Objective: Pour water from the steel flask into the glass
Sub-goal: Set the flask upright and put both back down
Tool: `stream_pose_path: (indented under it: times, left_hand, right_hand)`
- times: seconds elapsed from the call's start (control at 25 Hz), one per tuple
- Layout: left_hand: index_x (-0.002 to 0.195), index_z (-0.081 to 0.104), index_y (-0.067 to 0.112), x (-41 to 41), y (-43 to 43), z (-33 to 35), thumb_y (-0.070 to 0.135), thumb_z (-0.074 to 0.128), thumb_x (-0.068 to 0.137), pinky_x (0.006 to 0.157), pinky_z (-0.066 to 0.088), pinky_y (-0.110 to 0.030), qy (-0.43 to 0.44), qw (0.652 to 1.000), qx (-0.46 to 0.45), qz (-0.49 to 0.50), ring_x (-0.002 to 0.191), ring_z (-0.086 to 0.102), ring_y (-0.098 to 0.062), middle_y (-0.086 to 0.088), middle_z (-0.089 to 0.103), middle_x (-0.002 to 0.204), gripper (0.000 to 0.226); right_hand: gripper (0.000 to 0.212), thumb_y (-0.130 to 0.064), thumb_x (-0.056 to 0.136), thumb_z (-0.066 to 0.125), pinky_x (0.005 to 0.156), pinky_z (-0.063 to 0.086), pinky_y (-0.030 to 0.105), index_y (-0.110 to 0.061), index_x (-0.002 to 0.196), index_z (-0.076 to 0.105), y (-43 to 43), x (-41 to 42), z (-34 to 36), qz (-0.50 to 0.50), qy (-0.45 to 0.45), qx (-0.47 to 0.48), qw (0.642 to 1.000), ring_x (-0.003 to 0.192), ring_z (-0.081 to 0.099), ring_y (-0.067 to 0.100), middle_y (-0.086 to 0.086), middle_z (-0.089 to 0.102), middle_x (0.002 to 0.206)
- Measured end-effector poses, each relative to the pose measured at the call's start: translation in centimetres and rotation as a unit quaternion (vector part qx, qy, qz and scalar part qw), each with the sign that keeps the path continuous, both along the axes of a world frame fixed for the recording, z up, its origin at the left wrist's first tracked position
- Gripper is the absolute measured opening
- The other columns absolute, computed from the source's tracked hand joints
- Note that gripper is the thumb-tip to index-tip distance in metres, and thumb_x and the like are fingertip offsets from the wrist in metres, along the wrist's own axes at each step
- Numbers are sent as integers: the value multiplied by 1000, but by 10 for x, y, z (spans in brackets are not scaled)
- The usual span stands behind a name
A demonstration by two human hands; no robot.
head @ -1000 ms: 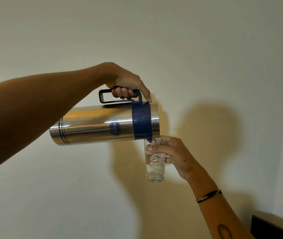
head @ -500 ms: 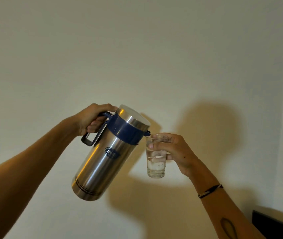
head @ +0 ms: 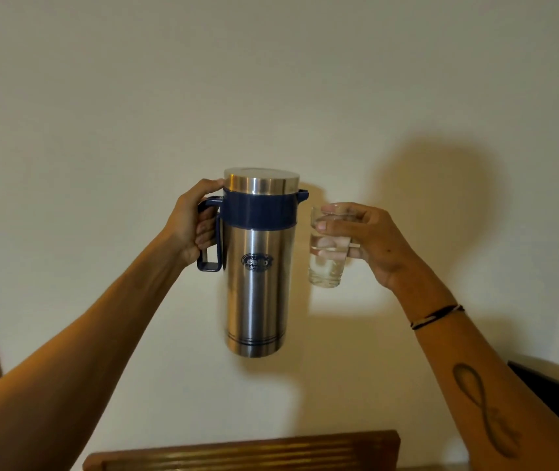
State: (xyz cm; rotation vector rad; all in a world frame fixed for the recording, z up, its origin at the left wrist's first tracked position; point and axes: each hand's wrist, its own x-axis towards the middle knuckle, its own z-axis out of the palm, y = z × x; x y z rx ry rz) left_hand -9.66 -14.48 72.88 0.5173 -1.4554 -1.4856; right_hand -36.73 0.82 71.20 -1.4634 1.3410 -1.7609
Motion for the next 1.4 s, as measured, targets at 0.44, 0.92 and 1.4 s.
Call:
stream_pose_path:
  times: [0.44, 0.92, 1.4]
  left_hand:
    - [58, 73, 24, 3, -6, -241, 46, 73, 79, 50, 39, -26, -14, 984, 96, 150, 54, 46, -15, 5, 53, 55, 30]
    - [40, 50, 23, 48, 69, -733, 54, 73, 83, 48, 41, -30, -193, 893, 325, 245, 30, 33, -11, 10, 38, 35, 58]
    - [45, 65, 24, 65, 96, -841, 45, 51, 78, 45, 42, -16, -121, 825, 430, 347, 46, 59, -9, 13, 60, 47, 41]
  right_hand:
    - [69, -22, 68, 107, 90, 65, 27, -16, 130, 78, -8, -2, -236, -48, 33, 123, 991, 109, 79, 12, -4, 81, 119]
    - [69, -4, 72, 104, 89, 63, 29, -24, 130, 72, 51, 57, -740, -108, 12, 399, 910, 105, 73, 4, -4, 77, 120]
    - [77, 2, 72, 101, 96, 39, -8, -14, 138, 64, 94, 83, -894, -102, 89, 477, 868, 114, 53, -33, -16, 66, 126]
